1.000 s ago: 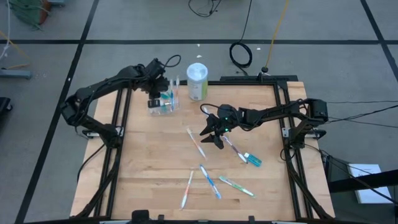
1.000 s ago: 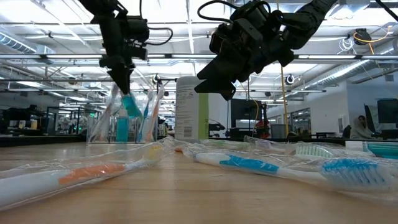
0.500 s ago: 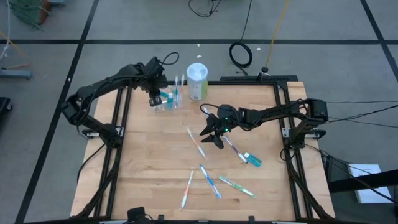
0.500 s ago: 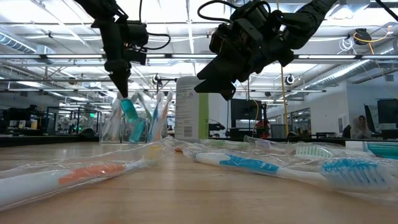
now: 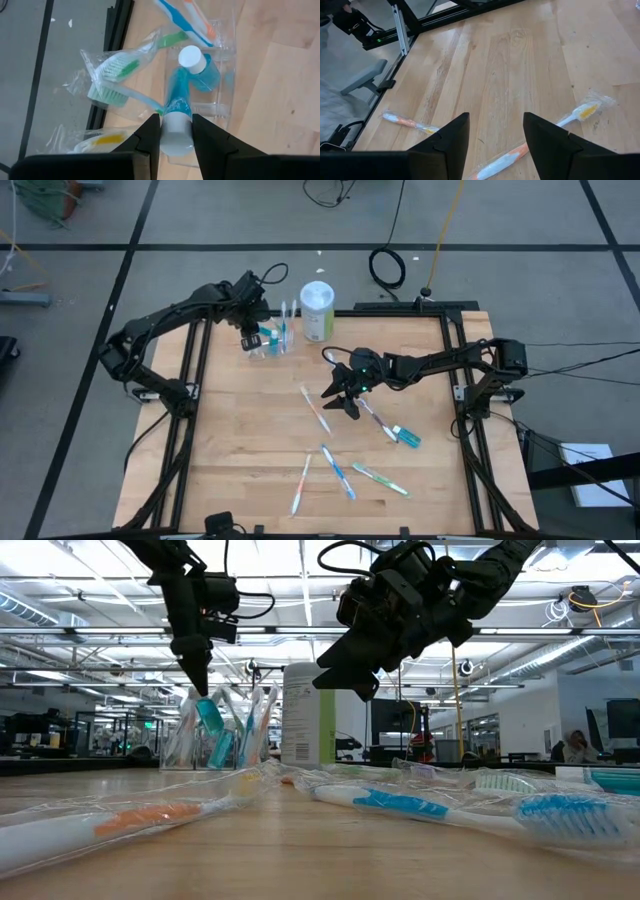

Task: Pick & Place toothbrushing station
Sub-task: Put the left mouthwash into the transparent organizer

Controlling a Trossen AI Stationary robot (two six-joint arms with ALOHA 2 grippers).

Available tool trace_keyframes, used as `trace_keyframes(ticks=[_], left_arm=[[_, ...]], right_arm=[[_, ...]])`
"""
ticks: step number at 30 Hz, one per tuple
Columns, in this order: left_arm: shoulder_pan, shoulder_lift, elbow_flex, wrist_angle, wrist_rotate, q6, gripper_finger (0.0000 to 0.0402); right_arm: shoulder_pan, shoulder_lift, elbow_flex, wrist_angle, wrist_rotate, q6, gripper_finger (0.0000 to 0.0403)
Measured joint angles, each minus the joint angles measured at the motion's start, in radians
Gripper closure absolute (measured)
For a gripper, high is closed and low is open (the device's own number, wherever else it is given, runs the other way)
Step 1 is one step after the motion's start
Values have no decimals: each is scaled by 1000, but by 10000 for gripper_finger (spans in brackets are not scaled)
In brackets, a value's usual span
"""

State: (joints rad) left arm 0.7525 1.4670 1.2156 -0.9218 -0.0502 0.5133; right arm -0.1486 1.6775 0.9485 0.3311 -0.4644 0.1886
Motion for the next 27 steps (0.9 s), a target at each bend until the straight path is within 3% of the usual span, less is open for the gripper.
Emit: trace_keyframes(ticks=[8,13,21,27], left_arm=[[3,0,0,29,5,10,309],[23,-2,-20,53,103,11,309],[29,-2,-67,68,81,4,309],[26,-2,-134,182,67,6,309]], right_arm=[[0,0,0,0,0,0,227],[0,0,0,0,0,0,227],[0,0,0,4,0,-18,227],[0,0,0,10,0,-18,227]])
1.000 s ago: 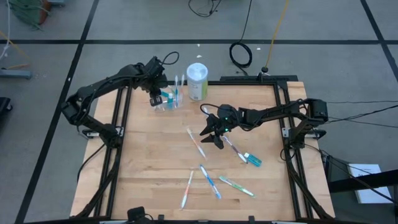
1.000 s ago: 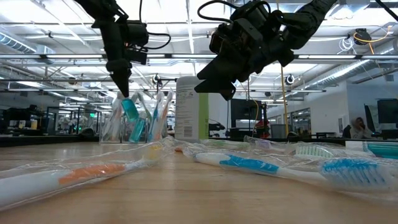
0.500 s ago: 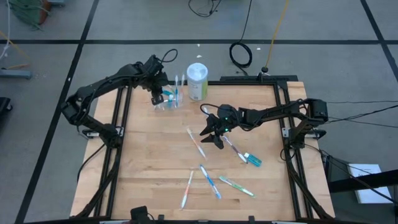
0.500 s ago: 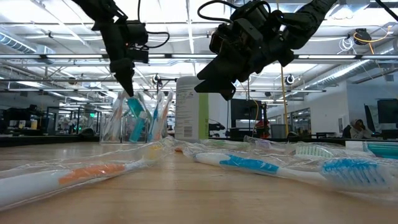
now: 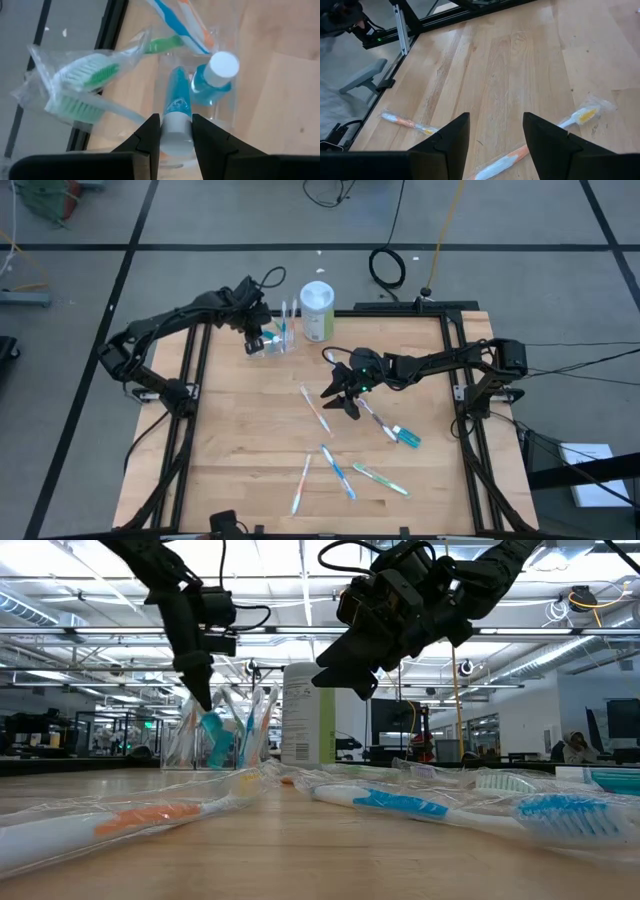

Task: Pick & Place toothbrushing station
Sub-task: Put the left mouthwash into the transparent organizer, then put the top green toothbrush into the transparent organizer

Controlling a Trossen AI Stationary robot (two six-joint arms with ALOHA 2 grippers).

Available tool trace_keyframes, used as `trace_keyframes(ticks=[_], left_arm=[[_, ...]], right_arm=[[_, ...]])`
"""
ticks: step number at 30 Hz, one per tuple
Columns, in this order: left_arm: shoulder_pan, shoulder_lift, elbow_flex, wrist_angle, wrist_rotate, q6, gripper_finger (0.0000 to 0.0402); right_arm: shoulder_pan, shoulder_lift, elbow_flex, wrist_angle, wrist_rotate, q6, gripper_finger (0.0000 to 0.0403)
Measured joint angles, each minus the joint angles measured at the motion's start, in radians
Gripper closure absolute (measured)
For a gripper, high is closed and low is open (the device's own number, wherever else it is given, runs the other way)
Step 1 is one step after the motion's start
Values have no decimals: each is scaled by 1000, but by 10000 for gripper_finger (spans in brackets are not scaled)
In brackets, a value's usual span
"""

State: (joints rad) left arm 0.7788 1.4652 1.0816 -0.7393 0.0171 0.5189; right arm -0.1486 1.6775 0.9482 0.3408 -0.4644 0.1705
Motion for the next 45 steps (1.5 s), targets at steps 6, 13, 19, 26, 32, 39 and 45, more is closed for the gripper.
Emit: trace_keyframes(ticks=[6,13,19,26,32,39,45], left_arm=[[-11,0,-9,9,6,21,309],[-15,0,-9,11,-28,2,305],[-15,0,-9,43,-71,87,268],[-15,0,-9,53,-70,6,255],[-16,1,-9,54,-110,2,253],[-42,-9,19,-7,-349,-28,252],[-110,-68,55,-49,-318,-35,252]], right_arm=[[0,0,0,0,0,0,227],[0,0,0,-1,0,0,227],[0,0,0,-1,0,0,227],[0,0,0,-1,0,0,227],[0,0,0,-2,0,0,227],[0,0,0,-2,0,-1,227],[0,0,0,-2,0,-1,227]])
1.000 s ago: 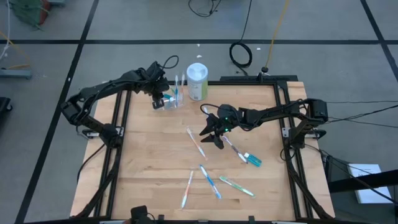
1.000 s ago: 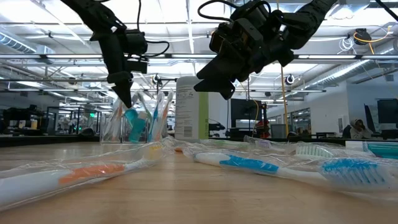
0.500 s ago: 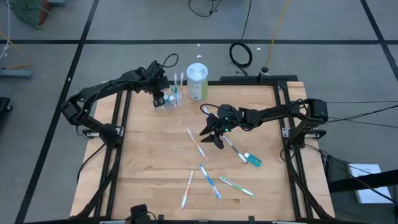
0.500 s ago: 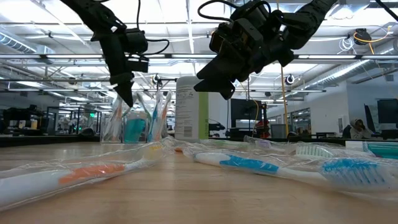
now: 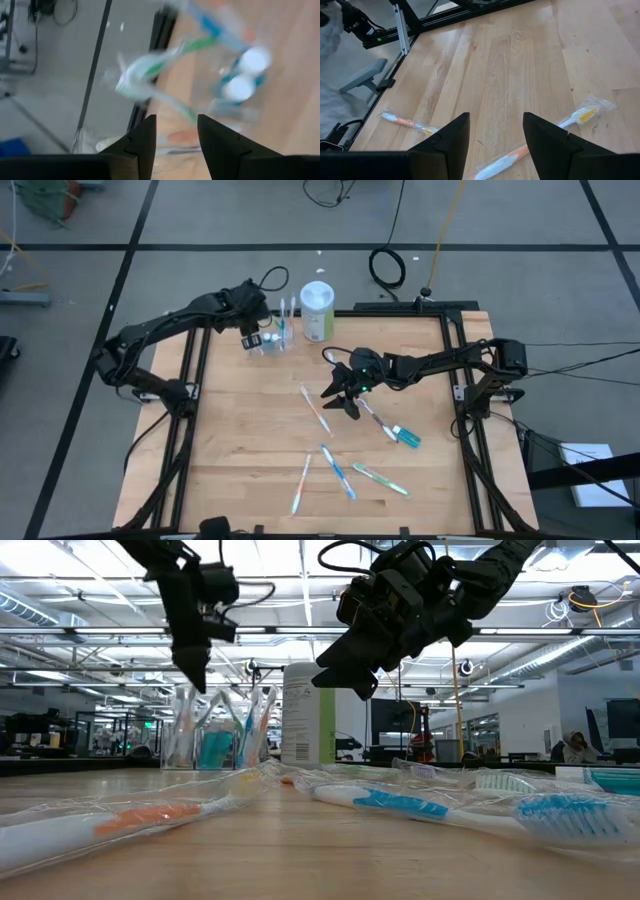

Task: Pick & Place toothbrushing station
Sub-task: Put the top green toothbrush into the transparent organizer

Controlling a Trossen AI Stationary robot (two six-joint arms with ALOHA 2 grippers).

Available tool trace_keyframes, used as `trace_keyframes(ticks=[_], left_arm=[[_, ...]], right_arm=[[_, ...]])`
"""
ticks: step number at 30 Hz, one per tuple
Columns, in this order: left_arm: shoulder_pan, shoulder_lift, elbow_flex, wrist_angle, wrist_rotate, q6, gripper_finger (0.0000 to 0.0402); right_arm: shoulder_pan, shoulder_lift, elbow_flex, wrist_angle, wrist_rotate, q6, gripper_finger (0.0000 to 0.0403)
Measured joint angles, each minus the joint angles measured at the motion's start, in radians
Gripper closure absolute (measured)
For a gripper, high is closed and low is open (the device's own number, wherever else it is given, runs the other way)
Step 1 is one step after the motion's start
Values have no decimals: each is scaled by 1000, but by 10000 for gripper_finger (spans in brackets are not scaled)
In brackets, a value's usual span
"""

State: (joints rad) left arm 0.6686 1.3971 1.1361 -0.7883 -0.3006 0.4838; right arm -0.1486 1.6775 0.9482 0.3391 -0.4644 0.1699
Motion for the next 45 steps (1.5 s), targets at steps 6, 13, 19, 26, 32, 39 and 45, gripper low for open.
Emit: trace_keyframes(ticks=[6,13,19,26,32,39,45], left_arm=[[-89,-80,19,4,143,-155,252],[-202,-111,19,-28,404,-418,252],[-316,-100,18,-41,381,-439,252],[-400,-117,17,-78,230,-469,252],[-397,-181,16,-133,115,-482,252],[-400,-237,18,-135,96,-523,252],[-403,-231,17,-138,89,-537,252]], right_arm=[[6,0,0,-5,-7,-2,227],[29,0,0,-128,-8,-18,227],[29,0,0,-246,160,-18,227],[-25,1,0,-268,578,35,227],[-63,76,0,-243,593,104,227],[-102,219,5,-156,546,86,231],[-120,226,6,-159,547,44,294]])
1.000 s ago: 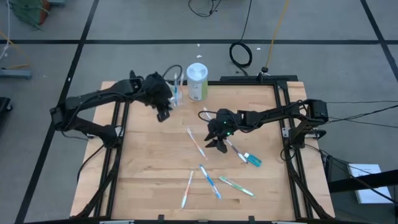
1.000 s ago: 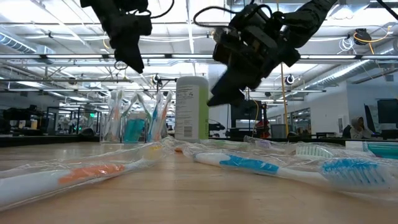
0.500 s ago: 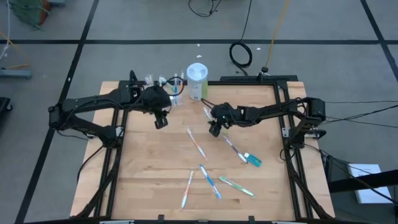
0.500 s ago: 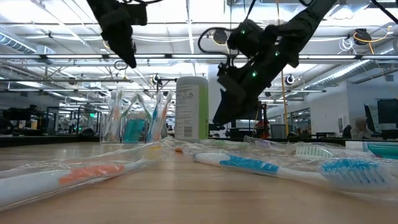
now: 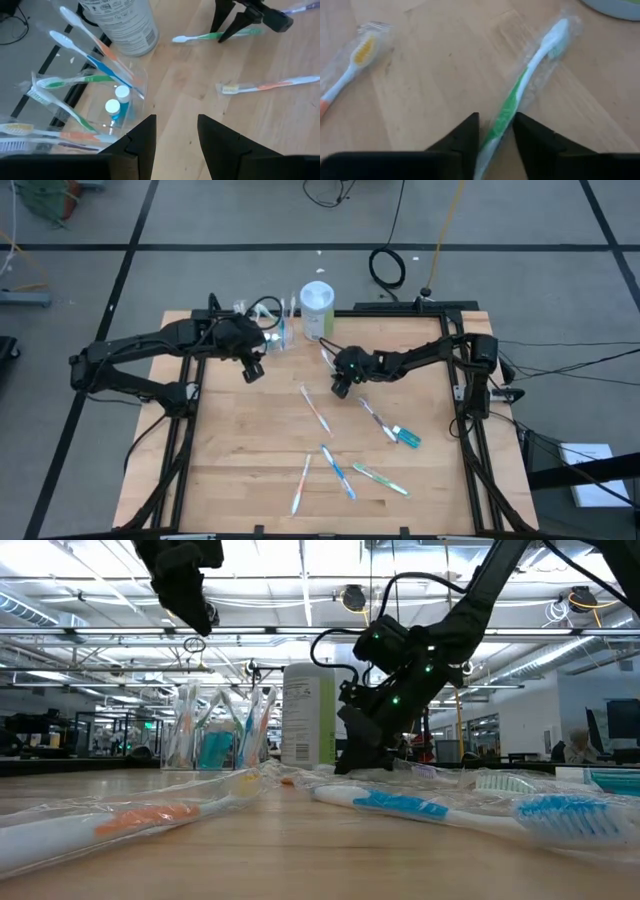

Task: Pick & Place toothbrushing station
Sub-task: Put the top green toothbrush into the transparent organizer

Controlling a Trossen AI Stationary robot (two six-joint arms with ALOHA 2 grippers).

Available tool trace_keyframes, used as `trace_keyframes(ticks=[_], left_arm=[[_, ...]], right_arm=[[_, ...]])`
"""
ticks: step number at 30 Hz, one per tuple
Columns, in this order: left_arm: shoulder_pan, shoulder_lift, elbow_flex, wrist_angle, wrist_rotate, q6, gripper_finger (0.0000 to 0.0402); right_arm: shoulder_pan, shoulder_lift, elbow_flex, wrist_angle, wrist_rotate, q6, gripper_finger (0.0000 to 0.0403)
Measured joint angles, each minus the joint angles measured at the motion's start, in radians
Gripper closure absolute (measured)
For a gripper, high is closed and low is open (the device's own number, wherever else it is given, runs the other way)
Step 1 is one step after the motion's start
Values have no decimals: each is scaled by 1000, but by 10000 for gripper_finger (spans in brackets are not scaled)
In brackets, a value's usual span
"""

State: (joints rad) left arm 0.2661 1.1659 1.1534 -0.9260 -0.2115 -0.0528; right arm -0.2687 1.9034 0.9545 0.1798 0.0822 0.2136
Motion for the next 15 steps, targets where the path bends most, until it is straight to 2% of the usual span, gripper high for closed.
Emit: trace_keyframes(ticks=[5,11,15], left_arm=[[-16,24,-17,16,1,-20,252],[-63,26,-62,42,1,-85,252],[-108,-9,-62,83,1,-68,252]], right_arm=[[8,-5,-3,59,-21,-24,383],[37,-9,-6,235,-233,-44,382],[62,-45,-6,337,-302,-44,393]])
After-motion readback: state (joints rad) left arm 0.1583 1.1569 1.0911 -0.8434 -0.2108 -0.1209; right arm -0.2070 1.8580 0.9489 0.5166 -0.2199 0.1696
